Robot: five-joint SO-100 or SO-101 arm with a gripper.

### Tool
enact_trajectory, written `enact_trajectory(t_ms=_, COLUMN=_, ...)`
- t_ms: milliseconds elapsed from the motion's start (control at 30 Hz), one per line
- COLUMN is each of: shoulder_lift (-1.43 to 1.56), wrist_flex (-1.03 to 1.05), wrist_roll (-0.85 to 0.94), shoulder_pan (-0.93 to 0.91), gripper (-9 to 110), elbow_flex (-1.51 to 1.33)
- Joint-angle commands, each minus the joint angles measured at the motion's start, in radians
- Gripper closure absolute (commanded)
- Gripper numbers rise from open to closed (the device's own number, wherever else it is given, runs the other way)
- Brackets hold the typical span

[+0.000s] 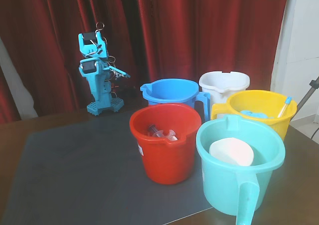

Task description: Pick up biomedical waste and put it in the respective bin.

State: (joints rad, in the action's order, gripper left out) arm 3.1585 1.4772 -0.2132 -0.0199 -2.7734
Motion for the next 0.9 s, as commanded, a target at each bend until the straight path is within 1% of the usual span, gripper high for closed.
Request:
enact_trajectory(t_ms=0, shoulder_lift=-0.021, wrist_flex=-0.011, wrist_roll=0.005, shoulder_pan=0.038, gripper=102, elbow_flex=-0.017)
enact_trajectory(t_ms=67, shoulder_lift=-0.021, wrist_flex=-0.035, wrist_roll=0.005, shoulder_pan=0.051, gripper=102, elbow_flex=-0.051)
enact_trajectory(t_ms=167, shoulder_lift=-0.021, wrist_flex=-0.012, wrist_roll=0.005, shoulder_pan=0.04, gripper=102, elbow_flex=-0.115)
enact_trajectory(t_ms=867, shoulder_lift=-0.021, wrist_flex=-0.003, wrist_roll=0.015, shoulder_pan=0.041, gripper=102, elbow_flex=-0.106)
